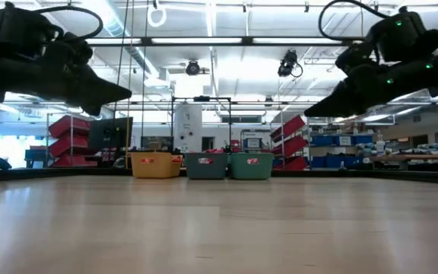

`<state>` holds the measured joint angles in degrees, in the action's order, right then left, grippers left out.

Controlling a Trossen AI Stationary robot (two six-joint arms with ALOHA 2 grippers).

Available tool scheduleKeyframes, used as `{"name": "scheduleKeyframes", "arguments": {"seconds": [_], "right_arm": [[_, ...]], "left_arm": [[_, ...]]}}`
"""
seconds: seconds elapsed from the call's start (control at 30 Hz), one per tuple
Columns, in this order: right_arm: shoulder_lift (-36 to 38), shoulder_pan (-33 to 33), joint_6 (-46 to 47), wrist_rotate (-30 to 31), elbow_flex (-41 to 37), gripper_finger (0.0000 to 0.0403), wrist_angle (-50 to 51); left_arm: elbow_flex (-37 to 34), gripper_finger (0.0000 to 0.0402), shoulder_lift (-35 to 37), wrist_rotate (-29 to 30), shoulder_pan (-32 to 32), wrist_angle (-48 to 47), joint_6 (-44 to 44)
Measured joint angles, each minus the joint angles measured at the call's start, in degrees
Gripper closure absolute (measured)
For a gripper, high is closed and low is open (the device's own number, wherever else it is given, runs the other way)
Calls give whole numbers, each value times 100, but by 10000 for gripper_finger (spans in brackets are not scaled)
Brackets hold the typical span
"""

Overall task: Sort candy
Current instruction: Return to Home Position

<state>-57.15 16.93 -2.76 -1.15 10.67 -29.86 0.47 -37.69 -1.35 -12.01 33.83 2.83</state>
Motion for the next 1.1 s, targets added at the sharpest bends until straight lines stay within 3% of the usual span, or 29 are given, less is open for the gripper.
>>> {"name": "scheduleKeyframes", "arguments": {"seconds": [0.33, 0.97, 1.1], "right_arm": [[1048, 13, 159, -1, -1008, 403, -333], [2934, 9, 104, -20, -1033, 403, 1341], [3534, -58, 126, -15, -1033, 403, 1772]], "left_arm": [[-2, 401, 1079, 369, 0, -942, -124], [-4, 396, 3687, 611, 0, -3151, -243], [-7, 396, 3768, 595, 2, -3257, -272]]}}
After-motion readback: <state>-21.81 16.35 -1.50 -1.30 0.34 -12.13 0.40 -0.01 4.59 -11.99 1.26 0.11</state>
